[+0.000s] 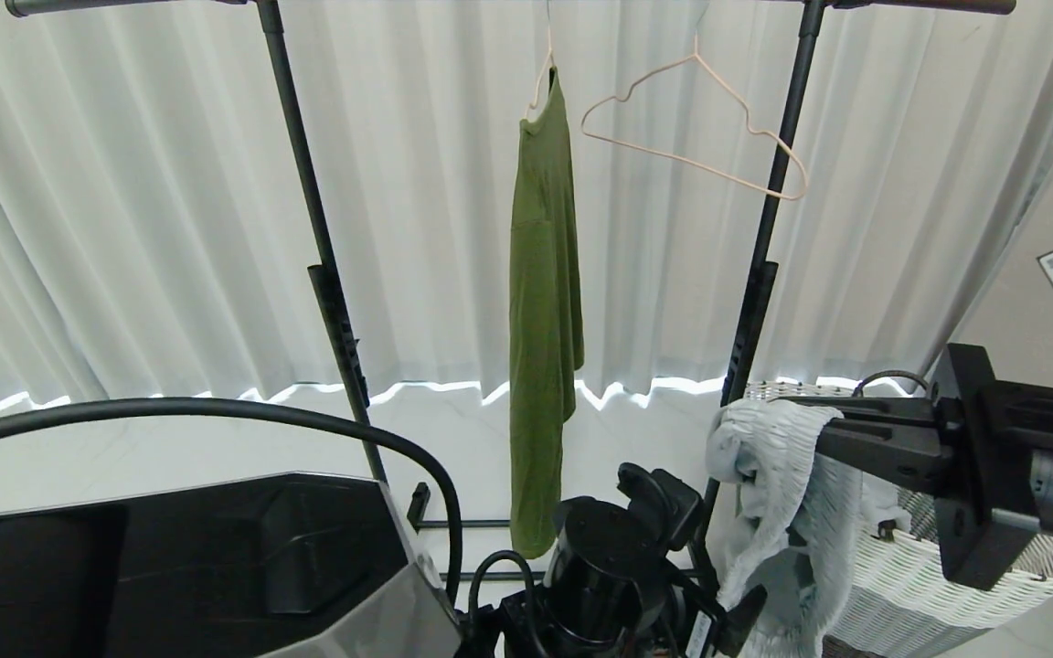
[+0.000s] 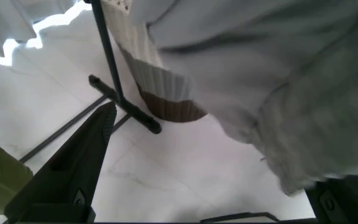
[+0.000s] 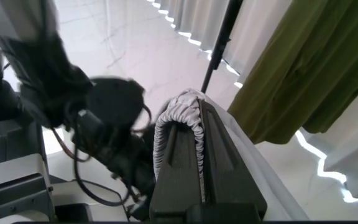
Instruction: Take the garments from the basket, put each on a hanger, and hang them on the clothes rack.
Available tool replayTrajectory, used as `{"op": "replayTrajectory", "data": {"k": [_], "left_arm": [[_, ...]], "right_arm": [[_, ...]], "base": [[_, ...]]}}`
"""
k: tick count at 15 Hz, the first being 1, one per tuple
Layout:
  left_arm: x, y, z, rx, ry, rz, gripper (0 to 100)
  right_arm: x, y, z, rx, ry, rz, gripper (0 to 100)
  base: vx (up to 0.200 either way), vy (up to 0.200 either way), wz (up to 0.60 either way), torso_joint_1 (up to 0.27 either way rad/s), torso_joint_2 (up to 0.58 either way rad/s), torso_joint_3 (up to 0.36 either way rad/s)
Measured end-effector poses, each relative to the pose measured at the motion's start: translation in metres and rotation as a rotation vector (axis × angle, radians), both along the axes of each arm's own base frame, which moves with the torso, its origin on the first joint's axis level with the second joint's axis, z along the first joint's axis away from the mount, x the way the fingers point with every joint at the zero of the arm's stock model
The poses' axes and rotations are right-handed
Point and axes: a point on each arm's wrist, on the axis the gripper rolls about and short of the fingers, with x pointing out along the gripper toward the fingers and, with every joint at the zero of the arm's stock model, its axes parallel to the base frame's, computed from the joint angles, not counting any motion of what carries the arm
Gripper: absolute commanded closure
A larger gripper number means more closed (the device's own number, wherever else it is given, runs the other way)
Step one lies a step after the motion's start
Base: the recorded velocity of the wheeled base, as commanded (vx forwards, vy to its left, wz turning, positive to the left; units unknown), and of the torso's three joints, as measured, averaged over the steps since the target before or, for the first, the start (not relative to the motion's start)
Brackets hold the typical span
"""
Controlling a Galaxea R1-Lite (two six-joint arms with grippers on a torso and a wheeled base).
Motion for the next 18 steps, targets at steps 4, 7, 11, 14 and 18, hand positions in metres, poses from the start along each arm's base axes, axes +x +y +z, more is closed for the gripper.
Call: {"op": "replayTrajectory", "data": {"k": [4,7,11,14,18], "left_arm": [[0.008,-0.001,-0.022,0.028,0.017,0.021,0],[0.007,0.003,-0.029,0.037,0.011,0.048,0],[0.0,0.013,-0.034,0.018,-0.008,0.053,100],[-0.008,0.022,-0.034,-0.015,-0.044,0.069,100],[-0.032,0.049,-0.041,0.031,-0.121,0.058,100]], "right_arm": [[-0.001,-0.001,0.001,0.004,-0.003,0.001,100],[-0.001,-0.001,0.003,0.009,-0.001,-0.001,100],[0.001,0.0,0.002,0.013,0.005,-0.004,100],[0.004,0.002,0.003,0.027,0.009,-0.009,100],[0.006,0.003,0.001,0.021,0.017,-0.012,100]], "base": [[0.0,0.0,0.0,0.0,0.0,0.0],[0.0,0.0,0.0,0.0,0.0,0.0],[0.0,0.0,0.0,0.0,0.0,0.0],[0.0,0.0,0.0,0.0,0.0,0.0],[0.0,0.0,0.0,0.0,0.0,0.0]]}}
